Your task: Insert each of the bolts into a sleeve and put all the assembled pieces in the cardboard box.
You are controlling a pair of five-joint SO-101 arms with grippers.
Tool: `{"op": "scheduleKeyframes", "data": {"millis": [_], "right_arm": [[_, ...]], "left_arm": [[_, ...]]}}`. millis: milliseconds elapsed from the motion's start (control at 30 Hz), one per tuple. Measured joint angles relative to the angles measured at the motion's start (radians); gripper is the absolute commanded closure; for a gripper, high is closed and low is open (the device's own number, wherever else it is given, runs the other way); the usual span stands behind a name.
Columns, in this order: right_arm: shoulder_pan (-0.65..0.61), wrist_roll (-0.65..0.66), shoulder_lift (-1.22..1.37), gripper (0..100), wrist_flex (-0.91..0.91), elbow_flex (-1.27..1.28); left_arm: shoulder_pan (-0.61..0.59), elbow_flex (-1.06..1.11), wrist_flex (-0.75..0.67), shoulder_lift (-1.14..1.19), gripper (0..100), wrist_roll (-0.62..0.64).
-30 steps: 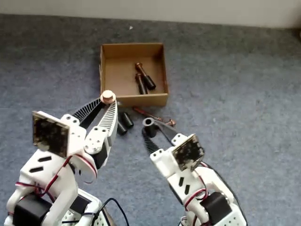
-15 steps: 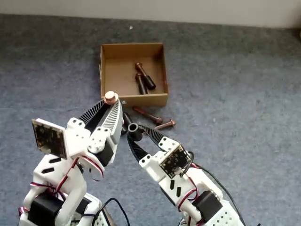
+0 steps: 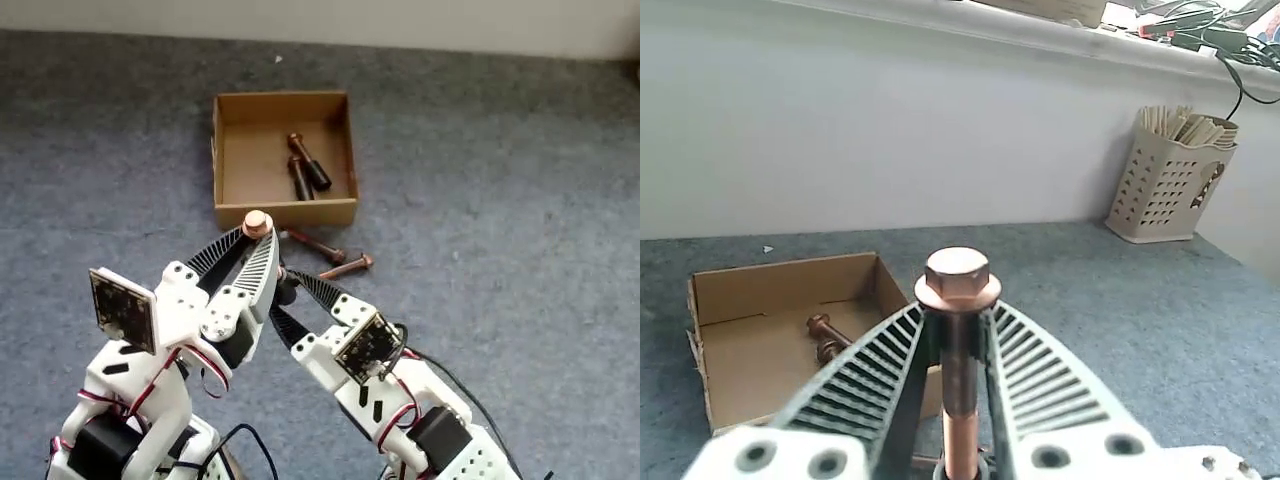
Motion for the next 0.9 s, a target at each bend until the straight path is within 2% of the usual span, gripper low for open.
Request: {"op": "scheduleKeyframes", "data": {"millis": [733,900], "right_arm": [[0.026,0.002,0.0,99.3,0.0,-0.005],[0.026,0.002,0.002,99.3,0.0,-0.005]], "left_arm": [[0.02,0.029,0.0,-0.008,99,-0.014],[0.057,0.057,-0.002,-0.018,87,-0.107]]}}
